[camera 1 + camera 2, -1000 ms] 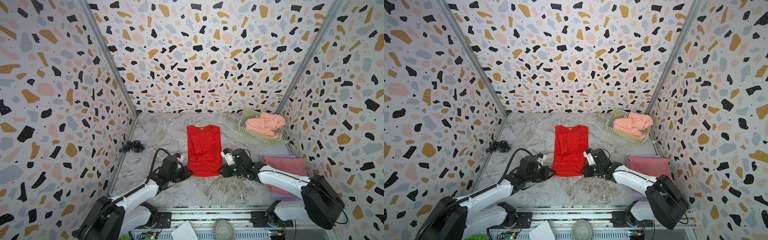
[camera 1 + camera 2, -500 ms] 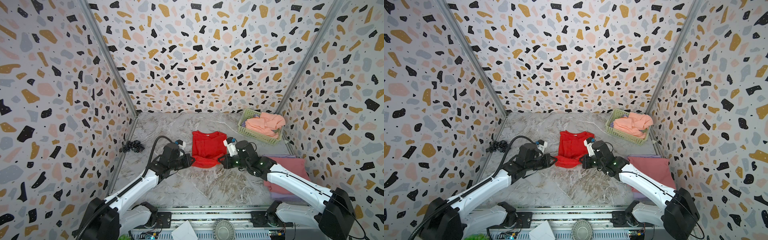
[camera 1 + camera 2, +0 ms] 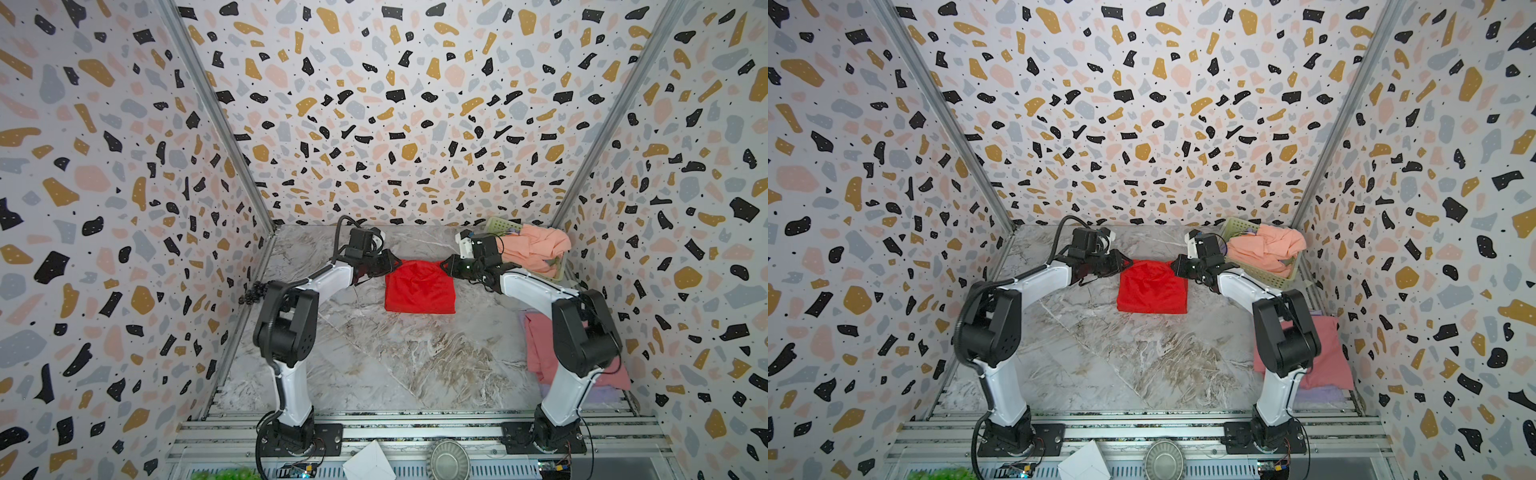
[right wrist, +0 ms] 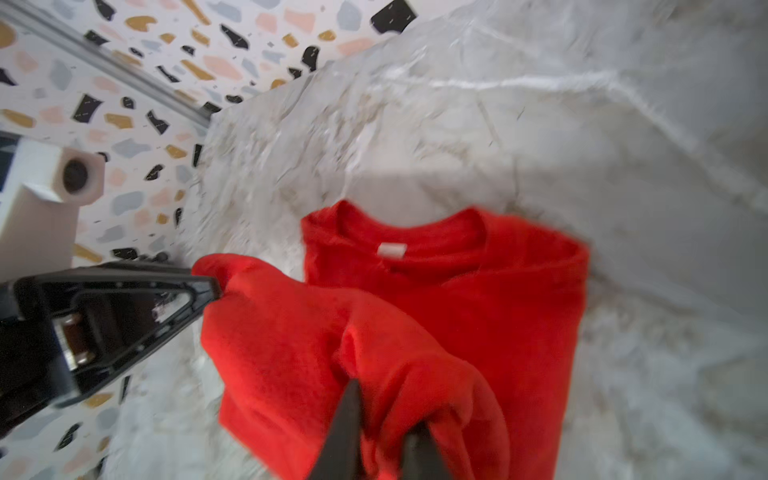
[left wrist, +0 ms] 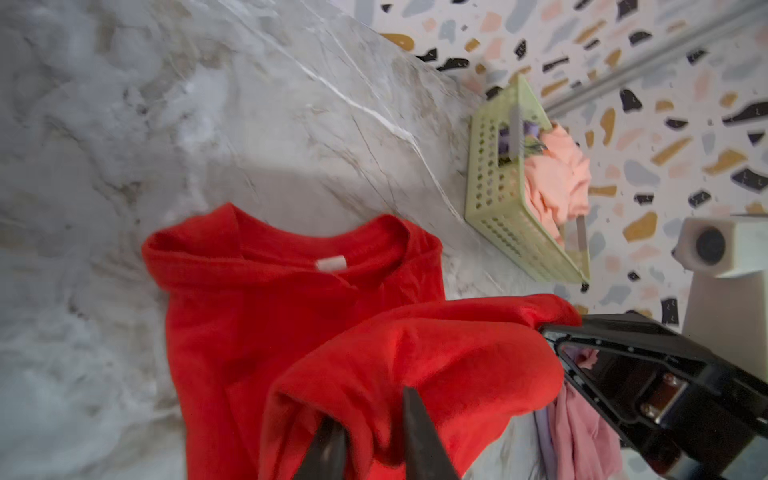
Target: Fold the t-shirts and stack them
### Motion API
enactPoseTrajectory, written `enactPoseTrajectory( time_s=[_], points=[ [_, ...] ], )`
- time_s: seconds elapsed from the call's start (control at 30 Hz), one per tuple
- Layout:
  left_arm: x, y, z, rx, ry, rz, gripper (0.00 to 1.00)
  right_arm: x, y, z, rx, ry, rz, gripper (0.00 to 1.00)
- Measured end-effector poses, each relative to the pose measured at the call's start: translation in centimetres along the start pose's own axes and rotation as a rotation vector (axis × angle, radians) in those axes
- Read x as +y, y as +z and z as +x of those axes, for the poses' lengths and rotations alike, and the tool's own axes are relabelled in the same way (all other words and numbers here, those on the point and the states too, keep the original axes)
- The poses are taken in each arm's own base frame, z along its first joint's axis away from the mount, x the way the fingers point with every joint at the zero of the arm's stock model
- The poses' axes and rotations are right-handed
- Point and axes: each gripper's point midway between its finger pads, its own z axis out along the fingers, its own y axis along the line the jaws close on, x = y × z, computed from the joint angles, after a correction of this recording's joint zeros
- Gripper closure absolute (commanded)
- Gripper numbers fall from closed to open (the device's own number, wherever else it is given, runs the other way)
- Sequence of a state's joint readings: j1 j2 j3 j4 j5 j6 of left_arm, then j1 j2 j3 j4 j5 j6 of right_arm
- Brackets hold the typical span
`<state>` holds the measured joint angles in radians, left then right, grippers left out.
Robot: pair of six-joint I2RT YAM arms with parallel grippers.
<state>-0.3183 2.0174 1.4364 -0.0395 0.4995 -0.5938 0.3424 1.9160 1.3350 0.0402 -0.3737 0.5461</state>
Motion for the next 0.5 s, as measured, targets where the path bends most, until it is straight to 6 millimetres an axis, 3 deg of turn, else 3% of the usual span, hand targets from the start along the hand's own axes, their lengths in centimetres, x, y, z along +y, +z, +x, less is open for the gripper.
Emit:
enactPoseTrajectory(
  time_s=[0.13, 0.27, 0.37, 0.5],
  points=[
    [3.7, 2.0, -0.9, -0.008, -0.07, -0.046, 0.49, -3.2, 3.0, -3.0, -0.043, 0.015, 0.024, 0.34],
    [5.5, 1.3, -2.0, -0.046, -0.101, -0.094, 0.38, -4.7, 2.5, -4.2, -0.069, 0.018, 0.041, 0.34],
    [5.5, -0.4, -3.5, -0.097, -0.078, -0.129, 0.34, -3.7, 0.7, -4.4, -0.092, -0.003, 0.031, 0.35],
    [3.9, -3.2, -3.8, -0.144, -0.039, -0.142, 0.3, -0.4, -2.2, -3.0, -0.103, -0.042, -0.013, 0.34]
  ],
)
